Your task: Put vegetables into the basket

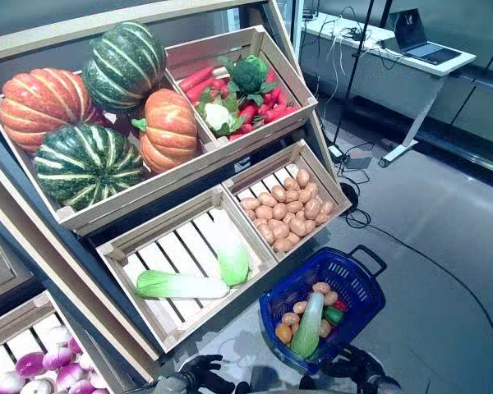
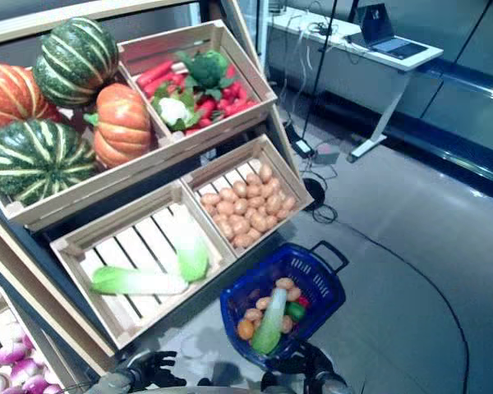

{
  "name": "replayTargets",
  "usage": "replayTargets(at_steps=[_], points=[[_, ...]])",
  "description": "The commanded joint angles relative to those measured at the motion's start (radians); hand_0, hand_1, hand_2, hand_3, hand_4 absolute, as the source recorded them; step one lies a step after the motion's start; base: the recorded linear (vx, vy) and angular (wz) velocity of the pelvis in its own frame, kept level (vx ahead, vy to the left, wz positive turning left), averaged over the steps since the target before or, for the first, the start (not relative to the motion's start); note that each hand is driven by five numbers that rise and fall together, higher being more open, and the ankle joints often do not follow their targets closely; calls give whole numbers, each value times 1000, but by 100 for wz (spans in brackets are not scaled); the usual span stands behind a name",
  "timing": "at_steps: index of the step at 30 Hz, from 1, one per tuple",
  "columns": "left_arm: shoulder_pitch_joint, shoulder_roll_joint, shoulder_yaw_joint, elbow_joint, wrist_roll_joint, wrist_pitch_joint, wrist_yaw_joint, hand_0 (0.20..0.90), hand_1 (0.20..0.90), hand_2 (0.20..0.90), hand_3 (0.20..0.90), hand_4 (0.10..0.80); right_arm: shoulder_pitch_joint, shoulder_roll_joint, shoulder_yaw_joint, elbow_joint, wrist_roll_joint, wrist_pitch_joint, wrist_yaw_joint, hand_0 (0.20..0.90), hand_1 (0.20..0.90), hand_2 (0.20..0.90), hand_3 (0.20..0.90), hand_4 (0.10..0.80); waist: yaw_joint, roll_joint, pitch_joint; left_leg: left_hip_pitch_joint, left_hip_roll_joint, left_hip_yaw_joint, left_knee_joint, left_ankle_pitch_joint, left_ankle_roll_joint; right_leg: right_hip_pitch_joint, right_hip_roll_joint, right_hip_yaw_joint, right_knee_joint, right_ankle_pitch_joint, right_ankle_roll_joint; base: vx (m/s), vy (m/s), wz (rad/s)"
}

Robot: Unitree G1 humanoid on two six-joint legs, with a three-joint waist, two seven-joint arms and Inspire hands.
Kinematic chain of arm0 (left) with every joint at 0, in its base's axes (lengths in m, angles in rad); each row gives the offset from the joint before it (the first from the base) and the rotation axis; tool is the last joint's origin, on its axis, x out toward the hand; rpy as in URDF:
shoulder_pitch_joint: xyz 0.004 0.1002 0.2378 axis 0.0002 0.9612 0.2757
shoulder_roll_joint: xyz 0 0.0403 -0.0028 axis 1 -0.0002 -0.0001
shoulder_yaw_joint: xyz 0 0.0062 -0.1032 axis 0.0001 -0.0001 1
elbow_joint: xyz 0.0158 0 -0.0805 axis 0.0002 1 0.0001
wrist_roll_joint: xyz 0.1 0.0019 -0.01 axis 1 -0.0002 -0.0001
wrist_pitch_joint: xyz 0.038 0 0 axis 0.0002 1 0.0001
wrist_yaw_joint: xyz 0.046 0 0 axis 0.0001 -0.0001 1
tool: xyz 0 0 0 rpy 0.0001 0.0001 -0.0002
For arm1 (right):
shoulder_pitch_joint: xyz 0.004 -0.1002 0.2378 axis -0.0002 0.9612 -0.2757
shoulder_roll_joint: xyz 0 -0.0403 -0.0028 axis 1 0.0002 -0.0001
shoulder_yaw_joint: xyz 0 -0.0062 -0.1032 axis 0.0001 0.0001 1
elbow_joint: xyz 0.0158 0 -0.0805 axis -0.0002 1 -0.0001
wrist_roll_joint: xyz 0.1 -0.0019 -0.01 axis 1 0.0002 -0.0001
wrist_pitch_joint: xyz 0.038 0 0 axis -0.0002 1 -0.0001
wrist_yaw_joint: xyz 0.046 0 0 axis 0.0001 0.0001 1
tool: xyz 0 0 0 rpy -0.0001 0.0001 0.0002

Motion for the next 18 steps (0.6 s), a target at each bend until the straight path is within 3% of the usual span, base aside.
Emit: replayTargets(at_steps=[1,8,12,18], points=[[-71,-30,-31,37,26,-15,11,900,900,900,900,800,-68,-11,68,3,-22,-52,58,900,900,900,900,800,6,-5,10,-13,11,-49,2,-36,-18,23,-8,0,35,-17,-3,0,0,0],[-80,-31,-43,37,5,1,-3,900,900,900,900,800,-70,-14,73,2,-5,-48,37,900,900,900,900,800,2,0,12,-21,10,-49,2,-32,-22,17,-10,-1,30,-12,-1,0,0,0],[-85,-28,-34,23,-47,-44,14,900,900,900,900,800,-68,-16,71,2,0,-46,39,900,900,900,900,800,-2,1,14,-19,11,-48,2,-33,-22,18,-8,4,31,-12,0,0,0,0],[-147,12,-43,-188,-118,-48,-34,900,900,900,900,800,-63,-31,79,-28,-3,-26,42,900,900,900,900,800,-6,10,24,-27,8,-51,2,-27,-23,6,-6,15,37,-9,1,0,0,0]])
